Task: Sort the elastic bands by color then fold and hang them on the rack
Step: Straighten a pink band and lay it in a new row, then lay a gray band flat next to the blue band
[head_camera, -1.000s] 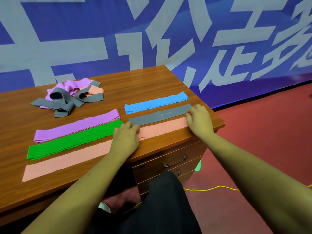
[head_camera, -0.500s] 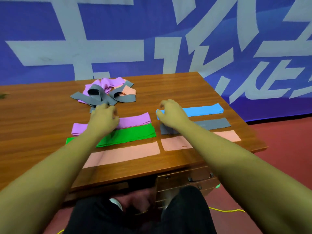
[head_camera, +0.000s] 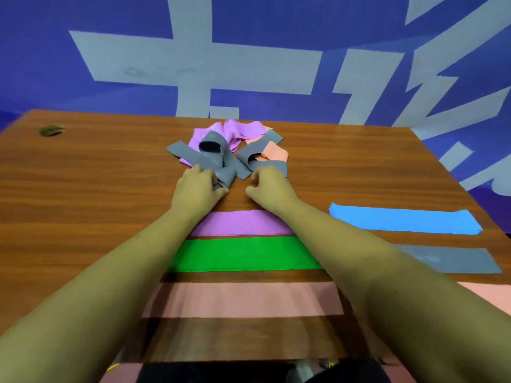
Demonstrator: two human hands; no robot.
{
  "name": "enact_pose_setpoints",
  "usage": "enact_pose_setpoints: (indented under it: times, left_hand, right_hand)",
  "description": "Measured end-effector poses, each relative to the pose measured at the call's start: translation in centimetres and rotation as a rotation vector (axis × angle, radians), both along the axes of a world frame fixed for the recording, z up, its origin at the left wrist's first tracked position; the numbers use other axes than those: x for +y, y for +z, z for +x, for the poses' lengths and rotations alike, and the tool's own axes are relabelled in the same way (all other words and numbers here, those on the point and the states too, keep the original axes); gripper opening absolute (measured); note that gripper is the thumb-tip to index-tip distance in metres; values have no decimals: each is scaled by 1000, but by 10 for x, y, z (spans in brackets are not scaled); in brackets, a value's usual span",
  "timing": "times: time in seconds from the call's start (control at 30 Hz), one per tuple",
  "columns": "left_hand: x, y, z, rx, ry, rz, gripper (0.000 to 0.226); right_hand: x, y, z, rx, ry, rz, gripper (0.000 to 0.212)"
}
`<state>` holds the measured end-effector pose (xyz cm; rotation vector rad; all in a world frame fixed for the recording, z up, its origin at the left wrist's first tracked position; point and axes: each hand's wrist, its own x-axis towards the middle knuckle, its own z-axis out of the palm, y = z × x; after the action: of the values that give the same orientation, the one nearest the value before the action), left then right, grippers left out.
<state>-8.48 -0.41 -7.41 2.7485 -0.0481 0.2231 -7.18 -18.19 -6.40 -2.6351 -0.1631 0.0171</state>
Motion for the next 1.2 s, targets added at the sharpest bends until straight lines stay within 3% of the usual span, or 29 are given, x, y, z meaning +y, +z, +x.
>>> enact_pose_setpoints:
  times: [0.17,0.37,0.5,0.63,0.77,0.9,0.93,1.03,1.13,1.2]
  left_hand:
    - [5,-1,4,-92,-47,-54,14]
    - [11,28,-6,-89,5,-655,17]
    - [8,63,-23,-85,-30,-1043,23]
    - [6,82,-44,-72,-28,-1080,21]
    - [9,93,-64,26,-22,-1097,20]
    - [4,111,-83,-83,-11,-1101,14]
    - [2,117,-88,-107,-52,-1082,5]
    - [-3,134,-98,-103,-286,-1002,34]
    - [-17,143,-108,81,-520,-985,42]
    - [-29,143,-115,185,-598,-1085,42]
  right_hand:
    - [32,-13,16,-17,-30,159,12]
    - [37,6,11,59,-103,480,19]
    - [33,42,-7,443,-157,984,21]
    - [23,75,-25,440,-68,1185,13]
    - [12,115,-49,350,59,1080,4]
    - [-1,155,-67,298,122,934,14]
    - [-4,164,-72,289,133,897,12]
    - [-15,187,-88,300,232,790,10]
    - [-29,205,-107,358,350,707,5]
    - [-41,215,-120,366,383,652,5]
